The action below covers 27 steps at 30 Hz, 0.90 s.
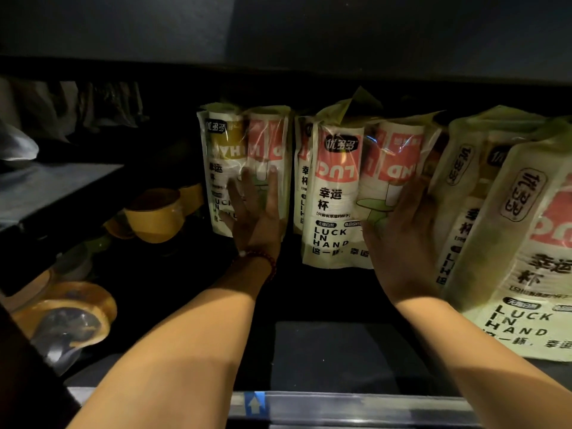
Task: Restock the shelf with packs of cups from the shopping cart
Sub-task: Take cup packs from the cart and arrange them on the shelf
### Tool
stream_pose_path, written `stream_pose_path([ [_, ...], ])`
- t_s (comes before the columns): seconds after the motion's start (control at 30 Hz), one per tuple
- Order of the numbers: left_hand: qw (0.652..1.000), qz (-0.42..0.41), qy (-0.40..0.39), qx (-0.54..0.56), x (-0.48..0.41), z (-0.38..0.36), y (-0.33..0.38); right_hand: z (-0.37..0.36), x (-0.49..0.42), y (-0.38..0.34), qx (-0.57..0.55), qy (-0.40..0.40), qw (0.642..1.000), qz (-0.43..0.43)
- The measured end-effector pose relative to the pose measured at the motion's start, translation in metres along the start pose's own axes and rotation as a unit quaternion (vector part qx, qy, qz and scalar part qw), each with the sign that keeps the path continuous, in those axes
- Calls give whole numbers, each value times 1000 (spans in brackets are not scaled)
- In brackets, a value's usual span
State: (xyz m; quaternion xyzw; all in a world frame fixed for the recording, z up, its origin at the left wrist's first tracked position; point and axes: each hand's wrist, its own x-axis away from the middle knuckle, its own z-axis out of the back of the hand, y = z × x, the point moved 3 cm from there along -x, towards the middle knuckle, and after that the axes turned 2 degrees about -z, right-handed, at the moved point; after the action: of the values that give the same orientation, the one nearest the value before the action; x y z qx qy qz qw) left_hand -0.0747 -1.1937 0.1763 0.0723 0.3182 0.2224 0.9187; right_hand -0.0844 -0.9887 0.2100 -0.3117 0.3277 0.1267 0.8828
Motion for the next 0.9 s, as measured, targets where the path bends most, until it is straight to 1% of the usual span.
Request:
stream_pose_path([
  [0.1, 1000, -14, 1, 4, -8, -3, 0, -4, -1, 1, 3, 1, 1000, 11],
  [0.17, 1000, -17, -2, 4, -13, -6, 0, -6, -1, 2, 21, 20, 999, 20],
  [0.3, 999, -31, -3, -16, -12, -7, 2, -9, -2, 2, 34, 31, 999, 27],
  [0.43, 997, -75, -19, 23, -7, -2, -11, -6, 2, 1, 58, 34, 996, 65],
  [0.5, 996, -84, -9, 10, -7, -1, -19, -5, 4, -1, 79, 16, 994, 79],
  [0.6, 996, -83, 14, -10, -7, -4, -21, -11, 5, -6, 78, -42, 993, 81],
  [0.7, 995, -80, 49, -30, -6, -12, -22, -21, 2, -9, 104, -32, 991, 81],
  [0.8, 995, -74, 58, -44, -10, -18, -25, -28, -3, -3, 116, -50, 990, 57],
  [0.9, 993, -71, 79, -58, -9, -22, -24, -28, -7, 0, 123, -46, 990, 57],
])
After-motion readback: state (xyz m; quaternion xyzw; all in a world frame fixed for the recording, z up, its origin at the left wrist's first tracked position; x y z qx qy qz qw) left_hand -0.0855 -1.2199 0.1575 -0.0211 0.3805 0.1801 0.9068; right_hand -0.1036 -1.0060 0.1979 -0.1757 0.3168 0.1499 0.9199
